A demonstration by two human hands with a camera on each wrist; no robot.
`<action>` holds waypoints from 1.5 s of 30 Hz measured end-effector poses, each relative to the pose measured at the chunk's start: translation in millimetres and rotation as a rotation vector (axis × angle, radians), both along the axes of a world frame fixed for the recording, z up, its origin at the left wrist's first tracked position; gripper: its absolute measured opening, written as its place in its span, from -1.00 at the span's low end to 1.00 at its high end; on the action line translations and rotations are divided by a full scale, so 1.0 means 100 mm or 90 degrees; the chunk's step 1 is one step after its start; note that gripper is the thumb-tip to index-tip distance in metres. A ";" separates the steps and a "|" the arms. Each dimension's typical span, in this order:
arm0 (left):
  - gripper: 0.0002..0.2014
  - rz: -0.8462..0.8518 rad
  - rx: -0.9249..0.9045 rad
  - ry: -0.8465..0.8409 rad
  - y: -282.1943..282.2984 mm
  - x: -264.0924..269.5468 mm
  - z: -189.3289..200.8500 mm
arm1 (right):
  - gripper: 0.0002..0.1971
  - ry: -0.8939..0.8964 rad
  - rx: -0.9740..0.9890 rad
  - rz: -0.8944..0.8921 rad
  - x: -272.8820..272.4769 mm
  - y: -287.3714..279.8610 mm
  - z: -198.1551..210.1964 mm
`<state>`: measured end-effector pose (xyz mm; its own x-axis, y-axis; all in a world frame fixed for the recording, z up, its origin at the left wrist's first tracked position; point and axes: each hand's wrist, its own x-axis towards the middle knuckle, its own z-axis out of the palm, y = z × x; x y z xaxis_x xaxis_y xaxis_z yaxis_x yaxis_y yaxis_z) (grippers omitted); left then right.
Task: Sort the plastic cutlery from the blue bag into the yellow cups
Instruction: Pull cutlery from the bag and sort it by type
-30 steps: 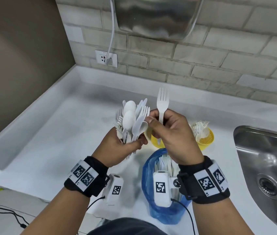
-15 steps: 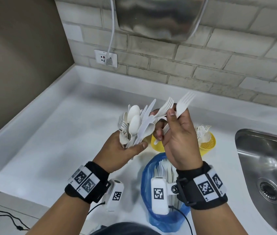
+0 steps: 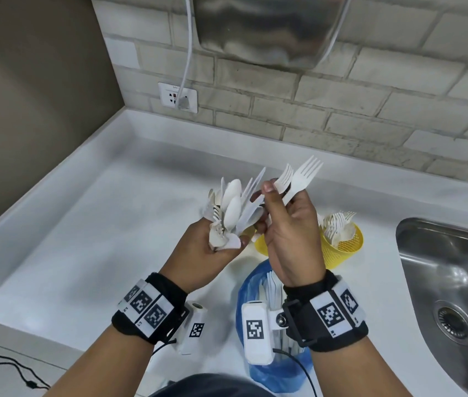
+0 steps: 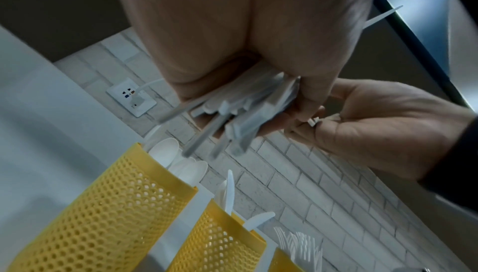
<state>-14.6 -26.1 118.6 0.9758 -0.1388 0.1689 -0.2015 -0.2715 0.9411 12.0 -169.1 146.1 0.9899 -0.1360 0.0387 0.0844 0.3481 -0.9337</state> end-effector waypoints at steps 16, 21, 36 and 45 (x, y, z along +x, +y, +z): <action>-0.72 -0.014 -0.027 0.006 -0.04 0.01 -0.06 | -0.70 -0.001 0.002 0.021 -0.05 -0.02 0.06; -0.66 -0.016 0.014 -0.047 -0.03 0.06 -0.11 | -0.64 0.083 0.072 0.025 -0.04 -0.01 0.06; -0.53 0.057 0.071 -0.137 0.00 0.10 -0.19 | -0.82 0.152 0.209 0.015 0.06 -0.04 0.06; -0.48 0.053 0.235 -0.151 0.03 0.09 -0.18 | -0.67 0.180 0.056 0.103 0.08 -0.03 0.11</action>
<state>-5.4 -23.0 100.5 0.9267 -0.1541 0.3428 -0.3627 -0.6053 0.7085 19.8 -172.3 156.9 0.9688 0.0331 -0.2456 -0.2367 0.4168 -0.8776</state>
